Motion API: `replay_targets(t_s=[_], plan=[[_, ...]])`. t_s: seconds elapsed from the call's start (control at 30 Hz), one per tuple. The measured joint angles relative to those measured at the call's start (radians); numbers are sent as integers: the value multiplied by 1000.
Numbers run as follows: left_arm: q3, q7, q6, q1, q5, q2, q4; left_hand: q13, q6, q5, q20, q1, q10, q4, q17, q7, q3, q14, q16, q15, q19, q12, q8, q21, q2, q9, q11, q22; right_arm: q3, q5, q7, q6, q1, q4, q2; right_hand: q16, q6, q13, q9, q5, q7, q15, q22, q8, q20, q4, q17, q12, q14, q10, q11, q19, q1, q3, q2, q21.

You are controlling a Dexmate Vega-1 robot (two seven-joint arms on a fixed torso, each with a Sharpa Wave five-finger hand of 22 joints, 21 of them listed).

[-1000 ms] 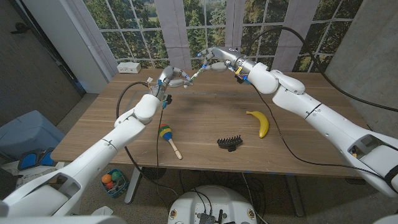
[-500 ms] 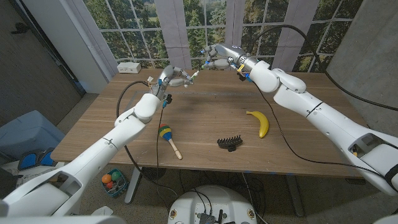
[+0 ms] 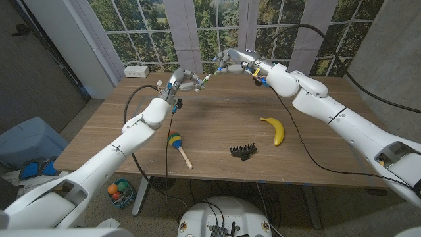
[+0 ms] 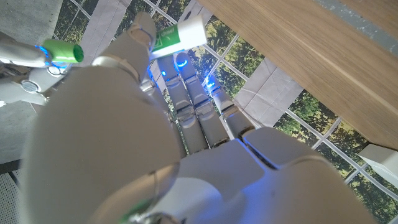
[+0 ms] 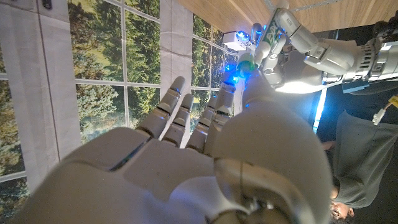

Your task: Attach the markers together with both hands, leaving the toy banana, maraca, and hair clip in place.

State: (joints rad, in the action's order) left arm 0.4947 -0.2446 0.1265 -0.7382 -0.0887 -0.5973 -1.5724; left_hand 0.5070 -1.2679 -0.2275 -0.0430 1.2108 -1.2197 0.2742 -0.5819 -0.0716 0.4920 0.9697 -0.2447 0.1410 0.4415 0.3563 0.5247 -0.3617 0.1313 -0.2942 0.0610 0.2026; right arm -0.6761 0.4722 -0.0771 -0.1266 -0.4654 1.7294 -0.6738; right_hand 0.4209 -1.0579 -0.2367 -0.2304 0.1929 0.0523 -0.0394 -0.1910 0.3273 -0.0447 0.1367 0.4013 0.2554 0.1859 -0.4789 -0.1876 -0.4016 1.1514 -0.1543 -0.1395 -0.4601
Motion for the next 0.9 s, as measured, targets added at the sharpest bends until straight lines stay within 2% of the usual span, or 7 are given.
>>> replay_targets(t_s=[0.23,0.6,0.9], plan=[[4,3,1,6,1,3,6,0,-19,0,0,0,0,0,-5,7,0,-20,5,-2,0,0,0,0,0,18,0,-3,0,-7,-17,-12,-1,3,1,-7,0,0,0,2,0,0,0,0,0,-2,0,-12,-22,31,16,0,1,7,5,0],[6,11,-1,7,2,4,6,0,-47,0,0,0,1,-1,-4,21,1,-20,9,-2,0,0,-3,0,0,44,1,-3,0,-7,-8,-27,0,-16,13,-20,8,0,0,8,8,2,0,-14,4,-2,0,-28,-45,85,2,4,-3,7,1,-8],[8,14,-12,3,6,-9,-18,-7,-54,0,0,4,1,-1,-2,25,1,-20,9,-2,0,0,-3,0,4,51,1,-3,2,13,26,-38,-3,-20,16,-23,13,0,0,8,13,4,0,-15,0,-4,0,-35,-54,92,-2,7,-3,10,1,-8]])
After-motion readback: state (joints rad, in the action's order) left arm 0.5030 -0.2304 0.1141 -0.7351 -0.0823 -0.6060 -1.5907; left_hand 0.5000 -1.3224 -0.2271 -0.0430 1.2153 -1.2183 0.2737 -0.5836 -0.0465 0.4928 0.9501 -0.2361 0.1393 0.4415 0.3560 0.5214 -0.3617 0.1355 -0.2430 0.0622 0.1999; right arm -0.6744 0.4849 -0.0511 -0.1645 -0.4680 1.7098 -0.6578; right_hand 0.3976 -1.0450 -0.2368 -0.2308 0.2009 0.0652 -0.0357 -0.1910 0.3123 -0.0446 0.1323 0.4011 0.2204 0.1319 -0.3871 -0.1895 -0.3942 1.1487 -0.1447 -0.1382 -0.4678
